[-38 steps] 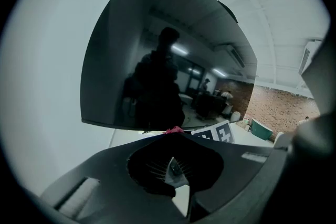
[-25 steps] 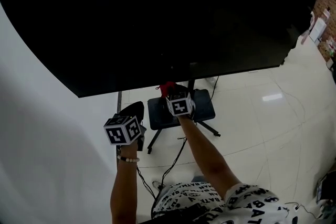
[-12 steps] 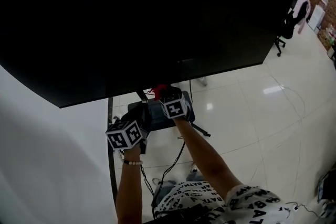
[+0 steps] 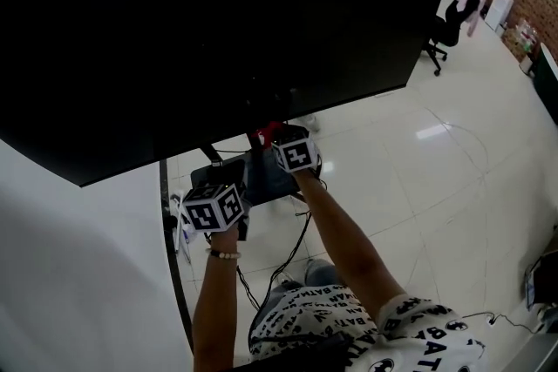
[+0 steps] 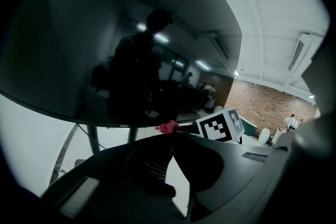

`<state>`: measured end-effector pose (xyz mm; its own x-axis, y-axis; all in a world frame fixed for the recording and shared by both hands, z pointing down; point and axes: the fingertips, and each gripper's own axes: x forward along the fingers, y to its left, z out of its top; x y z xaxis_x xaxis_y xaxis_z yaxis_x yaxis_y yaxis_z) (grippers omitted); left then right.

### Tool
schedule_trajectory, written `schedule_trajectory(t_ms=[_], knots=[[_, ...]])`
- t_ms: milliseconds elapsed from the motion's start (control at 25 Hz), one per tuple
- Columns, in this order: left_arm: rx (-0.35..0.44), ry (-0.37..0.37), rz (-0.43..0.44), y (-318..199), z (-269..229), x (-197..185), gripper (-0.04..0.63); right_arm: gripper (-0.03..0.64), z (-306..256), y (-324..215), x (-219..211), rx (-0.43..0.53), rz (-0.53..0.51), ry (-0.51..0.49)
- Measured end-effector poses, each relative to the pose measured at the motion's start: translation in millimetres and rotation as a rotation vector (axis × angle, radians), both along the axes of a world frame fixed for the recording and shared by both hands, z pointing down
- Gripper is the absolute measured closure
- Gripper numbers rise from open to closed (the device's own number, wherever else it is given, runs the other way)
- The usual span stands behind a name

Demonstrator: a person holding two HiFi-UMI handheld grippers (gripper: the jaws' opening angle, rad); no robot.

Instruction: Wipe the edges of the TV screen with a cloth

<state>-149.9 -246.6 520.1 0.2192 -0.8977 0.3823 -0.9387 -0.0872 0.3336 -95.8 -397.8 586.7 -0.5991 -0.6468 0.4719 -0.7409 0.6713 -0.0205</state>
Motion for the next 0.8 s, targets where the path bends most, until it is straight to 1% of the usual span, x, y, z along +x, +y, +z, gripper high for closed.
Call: schedule_trajectory(t_ms=[120,240,360,480,560,640,720,800], knots=[[-0.008,0.014,0.024,-5.7,4.7,13.3,0.6,0.557,11.8,-17.2,37.3,-0.017,0.059,0.021],[-0.015,-0.003,0.031,-10.6,3.1,21.9,0.6,0.558,20.0,-33.2,69.5,-0.033,0.111,0.03],[-0.006,0.013,0.055,-27.9,3.4,45.6,0.6,0.557,18.7,-52.7,101.3,-0.022,0.134,0.022],[0.012,0.033,0.066,-56.4,7.2,78.9,0.6,0.557,20.4,-78.0,144.5,-0.016,0.158,0.015],[0.022,0.049,0.074,-73.0,8.2,108.2,0.6,0.557,23.1,-92.9,183.2,-0.016,0.181,0.013],[0.025,0.047,0.079,-88.3,7.2,133.7,0.6,0.557,23.4,-108.5,221.0,-0.021,0.209,0.015],[0.035,0.049,0.091,-104.2,4.4,155.2,0.6,0.558,21.8,-124.9,248.6,-0.019,0.229,0.023],[0.026,0.034,0.085,-118.0,4.3,172.6,0.6,0.558,17.6,-139.6,272.6,-0.012,0.243,0.029]])
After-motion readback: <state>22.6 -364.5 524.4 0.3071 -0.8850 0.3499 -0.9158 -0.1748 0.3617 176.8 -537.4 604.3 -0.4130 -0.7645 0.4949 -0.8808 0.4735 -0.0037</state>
